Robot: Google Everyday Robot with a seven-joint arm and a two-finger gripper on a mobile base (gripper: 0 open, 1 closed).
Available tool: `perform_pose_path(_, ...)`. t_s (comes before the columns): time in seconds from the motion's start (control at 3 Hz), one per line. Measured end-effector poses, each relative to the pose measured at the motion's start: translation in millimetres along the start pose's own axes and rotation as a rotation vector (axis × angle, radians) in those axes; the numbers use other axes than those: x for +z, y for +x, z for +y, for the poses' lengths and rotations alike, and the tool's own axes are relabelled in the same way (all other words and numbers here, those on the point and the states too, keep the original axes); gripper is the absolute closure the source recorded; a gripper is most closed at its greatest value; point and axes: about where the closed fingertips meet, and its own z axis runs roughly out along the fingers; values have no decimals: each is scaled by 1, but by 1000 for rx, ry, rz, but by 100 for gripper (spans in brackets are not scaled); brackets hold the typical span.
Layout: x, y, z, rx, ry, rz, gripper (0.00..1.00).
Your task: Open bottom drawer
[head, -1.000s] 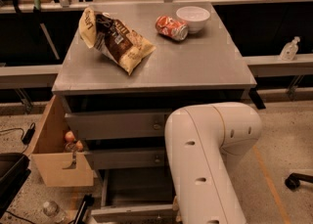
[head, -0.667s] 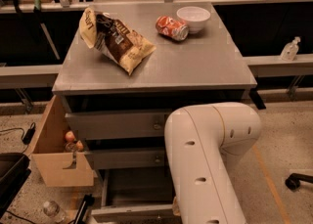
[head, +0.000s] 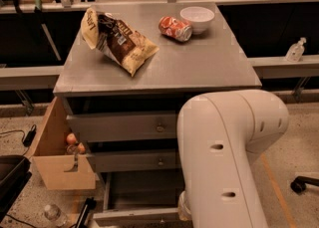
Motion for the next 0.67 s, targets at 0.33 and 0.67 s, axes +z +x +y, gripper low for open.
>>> perform_pose_path(0.33, -22, 1, -5, -28, 43, 74, 100)
perform_pose_path(0.67, -29, 14, -22, -69, 118, 130, 100)
